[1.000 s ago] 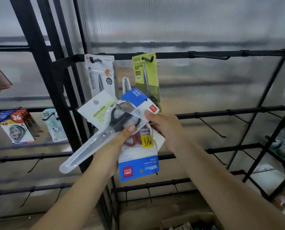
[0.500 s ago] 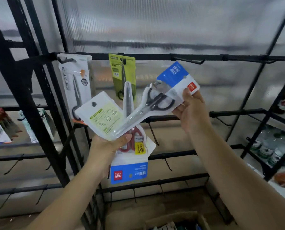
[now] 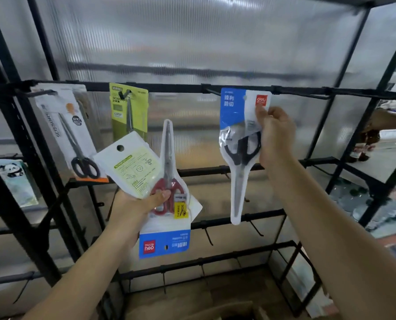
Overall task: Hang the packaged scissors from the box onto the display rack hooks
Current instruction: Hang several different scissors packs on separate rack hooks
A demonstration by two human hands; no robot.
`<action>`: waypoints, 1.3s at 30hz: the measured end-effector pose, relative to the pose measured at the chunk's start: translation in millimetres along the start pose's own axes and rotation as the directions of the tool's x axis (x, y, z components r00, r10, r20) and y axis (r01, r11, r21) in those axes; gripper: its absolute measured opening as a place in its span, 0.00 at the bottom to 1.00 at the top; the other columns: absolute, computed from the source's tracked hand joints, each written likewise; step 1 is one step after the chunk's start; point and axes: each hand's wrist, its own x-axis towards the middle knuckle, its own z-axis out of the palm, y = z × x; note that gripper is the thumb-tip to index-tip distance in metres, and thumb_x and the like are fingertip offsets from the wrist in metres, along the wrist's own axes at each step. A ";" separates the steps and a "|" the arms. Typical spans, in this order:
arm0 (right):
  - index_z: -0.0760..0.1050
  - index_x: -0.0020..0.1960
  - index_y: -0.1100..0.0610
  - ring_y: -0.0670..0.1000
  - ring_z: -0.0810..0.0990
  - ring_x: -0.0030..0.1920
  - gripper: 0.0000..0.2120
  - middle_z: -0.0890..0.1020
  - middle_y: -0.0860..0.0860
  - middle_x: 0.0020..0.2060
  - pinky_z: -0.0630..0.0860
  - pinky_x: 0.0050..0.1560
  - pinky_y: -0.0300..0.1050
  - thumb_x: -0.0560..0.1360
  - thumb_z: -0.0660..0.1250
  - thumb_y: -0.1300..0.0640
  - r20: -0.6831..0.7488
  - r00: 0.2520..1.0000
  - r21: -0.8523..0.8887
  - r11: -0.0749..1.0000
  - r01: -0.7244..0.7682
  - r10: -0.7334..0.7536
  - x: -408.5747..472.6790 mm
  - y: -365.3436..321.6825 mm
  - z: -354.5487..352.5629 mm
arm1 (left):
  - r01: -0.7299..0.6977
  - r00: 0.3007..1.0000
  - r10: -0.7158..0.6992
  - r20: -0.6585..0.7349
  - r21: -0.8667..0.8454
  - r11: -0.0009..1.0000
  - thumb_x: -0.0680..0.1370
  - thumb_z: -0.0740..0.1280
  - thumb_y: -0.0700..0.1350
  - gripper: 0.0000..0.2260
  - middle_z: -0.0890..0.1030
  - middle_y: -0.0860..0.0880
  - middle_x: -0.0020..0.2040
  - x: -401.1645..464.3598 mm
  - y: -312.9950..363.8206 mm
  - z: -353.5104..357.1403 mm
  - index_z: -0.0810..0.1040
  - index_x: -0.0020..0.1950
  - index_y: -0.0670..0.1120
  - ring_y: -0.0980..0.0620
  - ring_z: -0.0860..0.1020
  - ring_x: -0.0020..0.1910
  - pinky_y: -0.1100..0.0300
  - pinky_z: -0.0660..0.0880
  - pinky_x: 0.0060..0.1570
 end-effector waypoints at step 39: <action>0.67 0.60 0.58 0.43 0.72 0.36 0.14 0.73 0.50 0.45 0.67 0.25 0.28 0.76 0.62 0.65 -0.034 0.991 -0.143 0.981 -0.133 0.130 63.3 40.4 72.0 | -0.158 0.982 0.157 0.108 0.007 0.987 0.64 0.71 0.35 0.21 0.84 0.47 0.49 32.5 16.7 32.2 0.77 0.56 0.45 0.46 0.84 0.46 0.52 0.81 0.40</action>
